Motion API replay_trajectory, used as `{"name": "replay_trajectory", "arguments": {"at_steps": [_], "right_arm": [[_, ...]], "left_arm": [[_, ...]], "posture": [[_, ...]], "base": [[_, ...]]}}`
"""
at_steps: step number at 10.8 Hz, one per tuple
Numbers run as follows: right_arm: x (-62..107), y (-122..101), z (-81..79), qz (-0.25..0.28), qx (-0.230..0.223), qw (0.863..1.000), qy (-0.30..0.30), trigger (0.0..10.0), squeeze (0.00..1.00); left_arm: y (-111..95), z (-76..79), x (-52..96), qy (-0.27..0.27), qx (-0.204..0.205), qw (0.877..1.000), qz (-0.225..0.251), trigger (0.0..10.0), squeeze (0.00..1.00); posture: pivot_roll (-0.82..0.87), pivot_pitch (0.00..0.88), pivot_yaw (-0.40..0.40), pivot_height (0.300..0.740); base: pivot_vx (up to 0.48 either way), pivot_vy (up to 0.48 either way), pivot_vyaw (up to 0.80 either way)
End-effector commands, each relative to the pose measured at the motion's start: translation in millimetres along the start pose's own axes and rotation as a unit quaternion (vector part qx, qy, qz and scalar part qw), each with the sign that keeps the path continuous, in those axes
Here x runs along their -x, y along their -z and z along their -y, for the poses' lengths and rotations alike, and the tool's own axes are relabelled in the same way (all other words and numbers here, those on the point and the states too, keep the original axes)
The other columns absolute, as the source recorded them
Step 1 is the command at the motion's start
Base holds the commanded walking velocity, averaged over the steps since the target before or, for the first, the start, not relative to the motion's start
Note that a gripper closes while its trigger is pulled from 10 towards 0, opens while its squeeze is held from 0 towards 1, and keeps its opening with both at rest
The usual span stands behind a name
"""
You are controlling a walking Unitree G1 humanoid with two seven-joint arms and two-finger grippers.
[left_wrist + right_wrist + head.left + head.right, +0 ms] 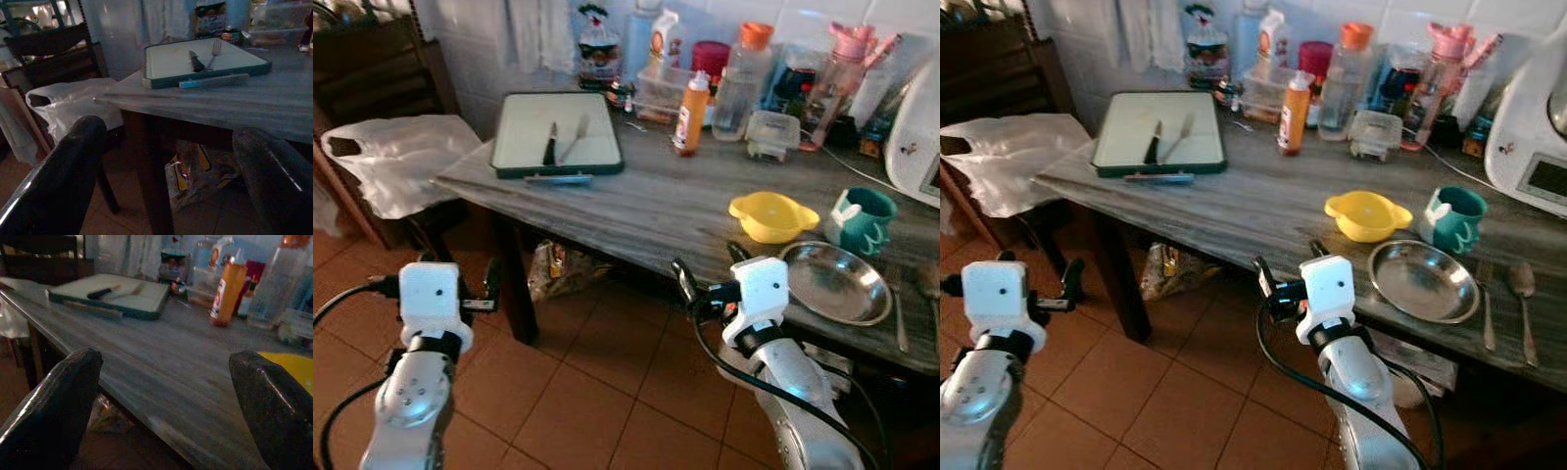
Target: Setting the table
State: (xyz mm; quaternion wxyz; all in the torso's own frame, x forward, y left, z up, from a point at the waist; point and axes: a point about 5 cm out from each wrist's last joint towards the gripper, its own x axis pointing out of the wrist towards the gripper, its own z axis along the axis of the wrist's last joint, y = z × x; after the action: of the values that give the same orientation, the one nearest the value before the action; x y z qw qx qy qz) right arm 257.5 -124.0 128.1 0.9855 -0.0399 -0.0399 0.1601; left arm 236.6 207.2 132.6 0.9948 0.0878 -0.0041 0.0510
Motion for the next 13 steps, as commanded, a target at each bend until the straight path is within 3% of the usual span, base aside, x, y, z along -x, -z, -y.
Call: {"name": "replay_trajectory", "arguments": {"at_steps": [1, 3, 13], "right_arm": [[-4.8, 0.5, -2.1, 0.002, 0.015, 1.000, -0.011, 10.0, 0.00], [-11.2, 3.1, -5.7, 0.002, 0.033, 0.999, -0.029, 10.0, 0.00], [-19.5, -5.1, -13.6, 0.030, 0.016, 0.999, -0.039, 10.0, 0.00]], "left_arm": [[2.5, 2.0, -1.3, -0.005, -0.008, 1.000, 0.000, 10.0, 0.00], [9.6, 6.7, 0.3, -0.007, -0.011, 1.000, -0.009, 10.0, 0.00], [19.9, 13.4, 0.6, -0.012, -0.054, 0.998, 0.001, 10.0, 0.00]], "posture": [[0.19, 0.002, -0.049, 0.740], [0.19, 0.001, -0.051, 0.740], [0.20, 0.007, -0.047, 0.740]], "base": [[0.000, 0.000, 0.00], [0.000, 0.000, 0.80], [0.000, 0.000, 0.80]]}}
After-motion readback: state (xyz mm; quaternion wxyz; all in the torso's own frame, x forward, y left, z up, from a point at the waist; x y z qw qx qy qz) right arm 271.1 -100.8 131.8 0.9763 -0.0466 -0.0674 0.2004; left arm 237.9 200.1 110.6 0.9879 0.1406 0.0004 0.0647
